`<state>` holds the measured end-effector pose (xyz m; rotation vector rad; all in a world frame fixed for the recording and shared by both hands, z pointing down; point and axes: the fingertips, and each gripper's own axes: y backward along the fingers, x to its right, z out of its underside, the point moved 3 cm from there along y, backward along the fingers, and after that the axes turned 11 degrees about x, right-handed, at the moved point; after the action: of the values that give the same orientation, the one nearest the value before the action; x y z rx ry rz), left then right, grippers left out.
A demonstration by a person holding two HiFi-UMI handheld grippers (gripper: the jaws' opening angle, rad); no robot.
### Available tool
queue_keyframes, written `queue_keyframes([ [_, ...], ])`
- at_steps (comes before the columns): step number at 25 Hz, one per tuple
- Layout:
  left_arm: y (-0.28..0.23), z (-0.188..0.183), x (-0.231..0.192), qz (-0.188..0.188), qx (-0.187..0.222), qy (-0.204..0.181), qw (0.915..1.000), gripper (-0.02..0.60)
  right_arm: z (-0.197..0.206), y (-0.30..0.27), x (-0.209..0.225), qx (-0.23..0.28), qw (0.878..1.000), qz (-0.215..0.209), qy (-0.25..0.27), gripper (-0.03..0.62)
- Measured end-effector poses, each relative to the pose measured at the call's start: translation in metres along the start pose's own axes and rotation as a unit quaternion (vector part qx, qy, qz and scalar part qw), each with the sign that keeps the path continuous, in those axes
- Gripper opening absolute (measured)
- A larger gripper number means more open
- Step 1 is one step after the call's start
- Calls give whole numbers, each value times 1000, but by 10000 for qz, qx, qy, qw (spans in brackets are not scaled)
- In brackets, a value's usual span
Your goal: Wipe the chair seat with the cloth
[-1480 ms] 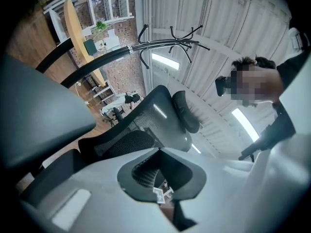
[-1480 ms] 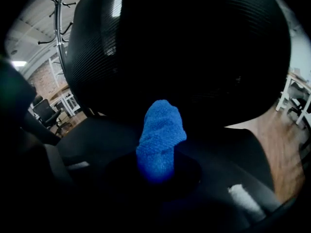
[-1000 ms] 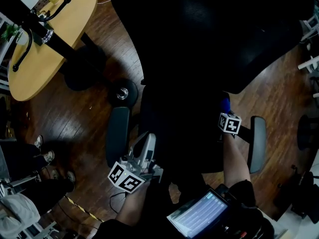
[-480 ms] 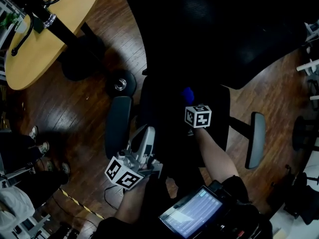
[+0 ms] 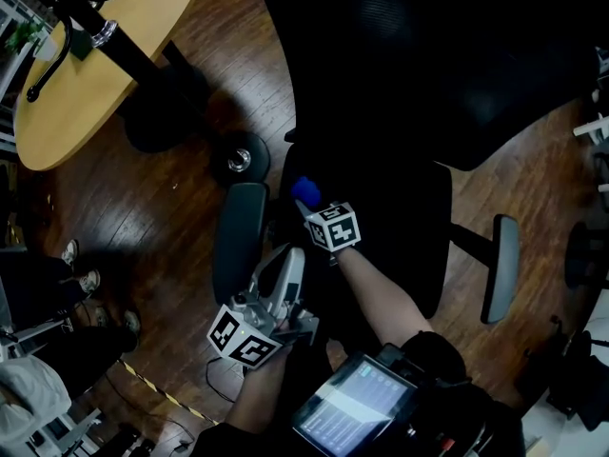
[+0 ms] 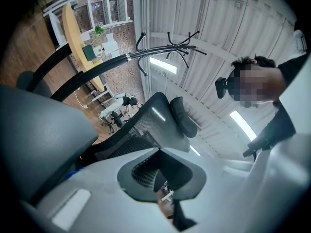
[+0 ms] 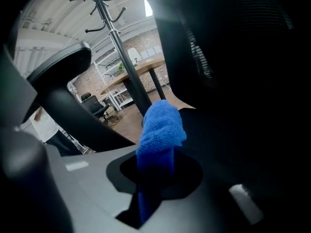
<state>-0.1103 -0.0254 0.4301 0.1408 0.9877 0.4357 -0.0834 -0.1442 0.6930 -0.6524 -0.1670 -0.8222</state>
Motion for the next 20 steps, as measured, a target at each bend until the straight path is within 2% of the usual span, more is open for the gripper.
queue_keyframes([
  [3,0,-1,-2,-7,4,-6,10000,-8,5,20,26,-10,9992,379,-84,54],
  [8,-4,4,-3,-1,-77,-6,10000,-8,15,85,101,78,9911,1243,-462,54],
  [16,-4,12,-3,-30,-248,-82,9997,-8,42,227,204,-27,9627,2636,-614,54],
  [20,-4,16,-4,-52,-291,-87,9995,-8,50,260,223,91,9531,2883,-920,54],
])
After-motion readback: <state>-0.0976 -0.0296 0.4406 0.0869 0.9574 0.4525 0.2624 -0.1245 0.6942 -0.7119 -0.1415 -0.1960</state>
